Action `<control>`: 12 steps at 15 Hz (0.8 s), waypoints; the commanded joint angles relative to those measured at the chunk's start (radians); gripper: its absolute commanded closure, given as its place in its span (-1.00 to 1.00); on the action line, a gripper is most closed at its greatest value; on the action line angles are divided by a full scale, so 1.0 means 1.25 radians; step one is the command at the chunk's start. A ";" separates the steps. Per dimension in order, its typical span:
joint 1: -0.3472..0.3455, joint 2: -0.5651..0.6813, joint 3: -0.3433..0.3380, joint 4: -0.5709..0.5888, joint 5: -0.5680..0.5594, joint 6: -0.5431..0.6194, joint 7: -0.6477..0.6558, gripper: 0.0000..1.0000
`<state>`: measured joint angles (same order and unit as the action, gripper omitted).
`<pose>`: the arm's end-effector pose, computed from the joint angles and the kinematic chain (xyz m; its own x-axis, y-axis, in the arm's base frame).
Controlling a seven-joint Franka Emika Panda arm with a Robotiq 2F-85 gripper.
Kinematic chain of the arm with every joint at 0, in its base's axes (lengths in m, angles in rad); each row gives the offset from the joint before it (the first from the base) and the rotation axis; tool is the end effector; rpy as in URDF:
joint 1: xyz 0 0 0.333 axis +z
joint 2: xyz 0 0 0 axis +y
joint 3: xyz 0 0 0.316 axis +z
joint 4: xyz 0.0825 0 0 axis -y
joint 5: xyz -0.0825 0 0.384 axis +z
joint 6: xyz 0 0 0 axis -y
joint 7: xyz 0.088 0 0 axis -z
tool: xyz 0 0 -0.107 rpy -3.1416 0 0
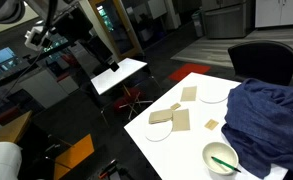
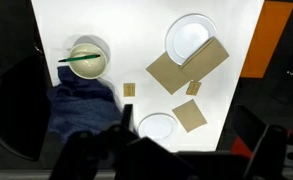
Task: Remove the pen from the bowl and put it on the table
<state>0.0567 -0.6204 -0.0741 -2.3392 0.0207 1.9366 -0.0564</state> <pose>0.3847 -0.0105 0.5769 0.9754 0.0361 0.2175 0.0484 -0.9975 -0.0513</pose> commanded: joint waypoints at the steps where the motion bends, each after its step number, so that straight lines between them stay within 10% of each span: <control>1: -0.015 0.001 0.012 0.002 0.008 -0.002 -0.007 -1.00; 12: -0.060 0.044 0.056 -0.013 -0.004 0.129 0.153 -1.00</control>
<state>0.0342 -0.6047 -0.0566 -2.3429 0.0207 1.9984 0.0242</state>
